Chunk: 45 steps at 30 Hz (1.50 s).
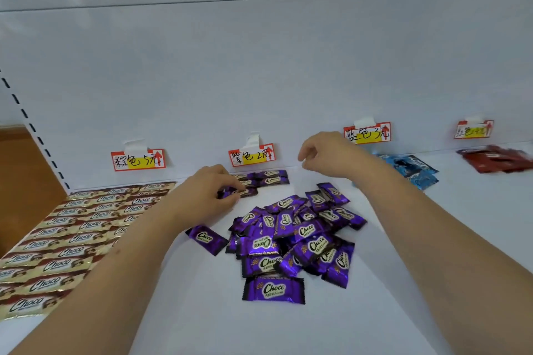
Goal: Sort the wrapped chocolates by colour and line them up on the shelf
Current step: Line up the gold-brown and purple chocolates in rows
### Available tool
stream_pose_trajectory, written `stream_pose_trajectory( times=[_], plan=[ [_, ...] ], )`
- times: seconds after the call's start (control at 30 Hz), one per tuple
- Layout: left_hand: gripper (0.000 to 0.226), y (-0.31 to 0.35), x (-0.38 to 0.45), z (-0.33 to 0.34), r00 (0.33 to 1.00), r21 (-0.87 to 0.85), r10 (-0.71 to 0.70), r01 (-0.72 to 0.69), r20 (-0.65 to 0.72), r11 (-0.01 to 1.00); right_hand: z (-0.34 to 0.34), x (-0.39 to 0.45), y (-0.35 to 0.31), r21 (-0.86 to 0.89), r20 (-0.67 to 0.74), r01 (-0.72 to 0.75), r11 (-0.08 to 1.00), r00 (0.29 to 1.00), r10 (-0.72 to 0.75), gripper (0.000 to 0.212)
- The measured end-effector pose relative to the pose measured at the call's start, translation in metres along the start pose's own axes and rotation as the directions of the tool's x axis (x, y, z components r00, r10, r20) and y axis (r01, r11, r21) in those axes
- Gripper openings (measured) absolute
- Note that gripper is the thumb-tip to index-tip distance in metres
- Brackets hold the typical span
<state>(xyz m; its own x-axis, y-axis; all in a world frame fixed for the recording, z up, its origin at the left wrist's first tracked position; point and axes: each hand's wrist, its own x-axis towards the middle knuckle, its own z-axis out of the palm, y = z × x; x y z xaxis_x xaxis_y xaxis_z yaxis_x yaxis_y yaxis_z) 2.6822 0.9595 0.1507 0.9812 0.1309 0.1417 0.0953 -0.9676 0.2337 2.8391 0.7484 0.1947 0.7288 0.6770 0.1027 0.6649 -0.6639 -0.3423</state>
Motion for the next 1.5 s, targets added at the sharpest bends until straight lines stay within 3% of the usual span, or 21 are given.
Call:
stream_pose_trajectory(
  times=[0.07,0.13,0.2,0.33,0.47,0.6,0.8,0.97,1.07,1.17,1.23,1.3,1.5],
  plan=[
    [0.027,0.002,0.0,0.0,1.0,-0.015,-0.001,0.001,-0.029,1.0,-0.017,-0.008,0.006,-0.043,0.14,-0.056,0.998,0.988,0.061,0.021],
    [0.024,0.017,-0.002,0.004,0.995,-0.135,0.028,-0.041,-0.099,0.99,-0.025,-0.017,0.013,-0.149,0.258,-0.083,0.985,0.959,0.12,0.026],
    [0.028,0.044,-0.004,0.014,0.994,-0.26,0.055,-0.077,-0.091,0.962,-0.019,-0.024,0.021,-0.201,0.276,-0.078,0.977,0.952,0.133,0.035],
    [0.033,0.079,0.001,0.034,0.996,-0.24,0.092,-0.091,-0.006,0.966,0.0,-0.029,0.022,-0.102,0.289,-0.027,0.994,0.956,0.055,0.044],
    [0.023,0.074,-0.005,0.025,0.994,-0.378,0.087,-0.055,0.067,0.924,-0.004,-0.03,0.021,-0.008,0.358,-0.022,1.0,0.933,0.023,0.032],
    [0.03,0.072,-0.011,0.015,0.976,-0.399,0.11,-0.026,0.188,0.916,-0.003,-0.032,0.023,0.048,0.429,-0.011,0.999,0.903,-0.011,0.011],
    [0.02,0.07,-0.011,0.006,0.978,-0.465,0.063,0.037,0.197,0.885,-0.006,-0.032,0.026,-0.061,0.357,-0.064,0.996,0.931,0.082,0.037],
    [0.009,0.069,-0.013,0.002,0.983,-0.553,0.049,0.058,0.178,0.831,-0.007,-0.032,0.028,0.024,0.377,-0.056,0.998,0.925,0.043,0.024],
    [0.011,0.065,-0.013,0.001,0.995,-0.597,-0.031,0.08,0.093,0.798,-0.011,-0.031,0.025,0.195,0.202,-0.054,0.979,0.979,0.014,0.016],
    [0.01,0.059,-0.01,0.0,0.992,-0.676,-0.125,0.102,0.015,0.73,-0.005,-0.027,0.015,0.492,0.076,-0.055,0.869,0.997,0.019,0.015],
    [0.01,0.055,-0.01,-0.002,0.985,-0.723,-0.175,0.123,0.003,0.679,0.007,-0.026,0.004,0.689,0.155,-0.094,0.719,0.988,-0.019,0.01],
    [0.012,0.052,-0.011,-0.004,0.979,-0.74,-0.202,0.149,0.019,0.656,0.019,-0.026,-0.002,0.764,0.277,-0.179,0.62,0.959,-0.065,0.008],
    [0.021,0.043,-0.012,-0.005,0.982,-0.719,-0.165,0.183,0.097,0.671,0.017,-0.029,0.006,0.692,0.55,-0.376,0.617,0.828,-0.113,0.004]
  ],
)
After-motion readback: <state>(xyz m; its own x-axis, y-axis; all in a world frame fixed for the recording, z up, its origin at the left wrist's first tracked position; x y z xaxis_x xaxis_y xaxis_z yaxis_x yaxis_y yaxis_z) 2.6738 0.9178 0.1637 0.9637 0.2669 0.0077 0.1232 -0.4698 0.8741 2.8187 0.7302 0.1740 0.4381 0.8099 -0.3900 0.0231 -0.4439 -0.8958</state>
